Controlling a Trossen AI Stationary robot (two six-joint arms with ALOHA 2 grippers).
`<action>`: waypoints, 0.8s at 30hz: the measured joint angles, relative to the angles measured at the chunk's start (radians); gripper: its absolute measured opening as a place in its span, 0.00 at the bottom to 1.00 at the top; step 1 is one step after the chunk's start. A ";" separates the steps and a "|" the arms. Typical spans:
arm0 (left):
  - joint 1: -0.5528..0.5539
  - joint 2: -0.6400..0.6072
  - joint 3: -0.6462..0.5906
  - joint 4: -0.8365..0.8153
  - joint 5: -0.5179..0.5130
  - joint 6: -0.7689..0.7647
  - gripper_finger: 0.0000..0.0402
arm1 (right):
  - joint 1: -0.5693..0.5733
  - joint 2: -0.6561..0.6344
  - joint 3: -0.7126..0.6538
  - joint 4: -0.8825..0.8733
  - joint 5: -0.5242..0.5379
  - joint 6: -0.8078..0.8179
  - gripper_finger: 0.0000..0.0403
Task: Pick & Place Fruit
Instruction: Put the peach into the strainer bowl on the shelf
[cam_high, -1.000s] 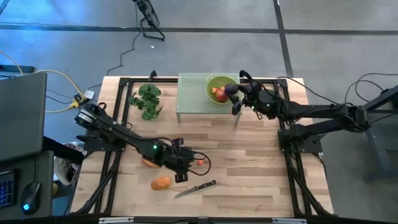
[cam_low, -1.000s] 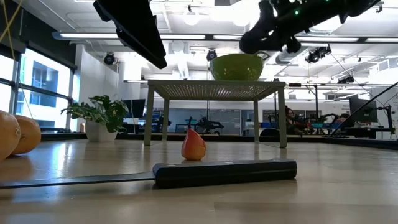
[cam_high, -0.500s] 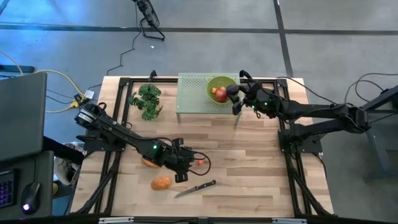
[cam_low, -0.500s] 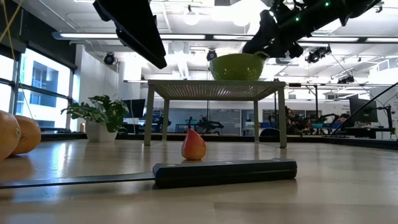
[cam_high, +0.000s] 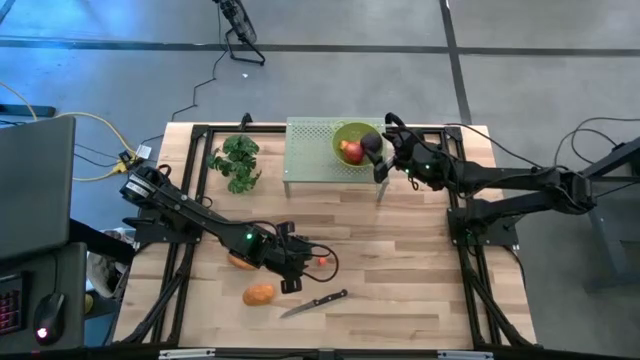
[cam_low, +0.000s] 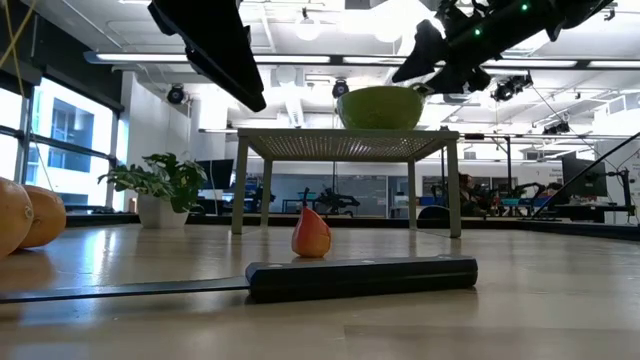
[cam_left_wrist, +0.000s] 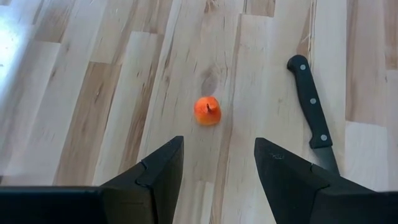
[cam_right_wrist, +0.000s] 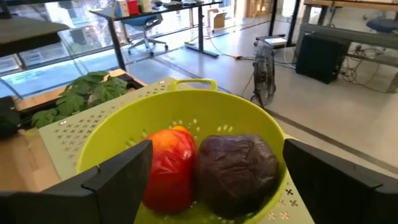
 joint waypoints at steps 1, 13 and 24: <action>0.000 0.000 0.000 -0.002 0.000 0.000 0.48 | 0.000 0.000 0.000 0.007 -0.001 -0.006 0.89; 0.000 0.000 0.000 -0.061 0.069 -0.012 0.48 | 0.082 -0.059 0.000 0.030 -0.003 -0.081 0.90; 0.000 0.016 0.000 -0.047 0.076 0.045 0.48 | 0.284 -0.167 0.000 -0.121 -0.001 -0.071 0.90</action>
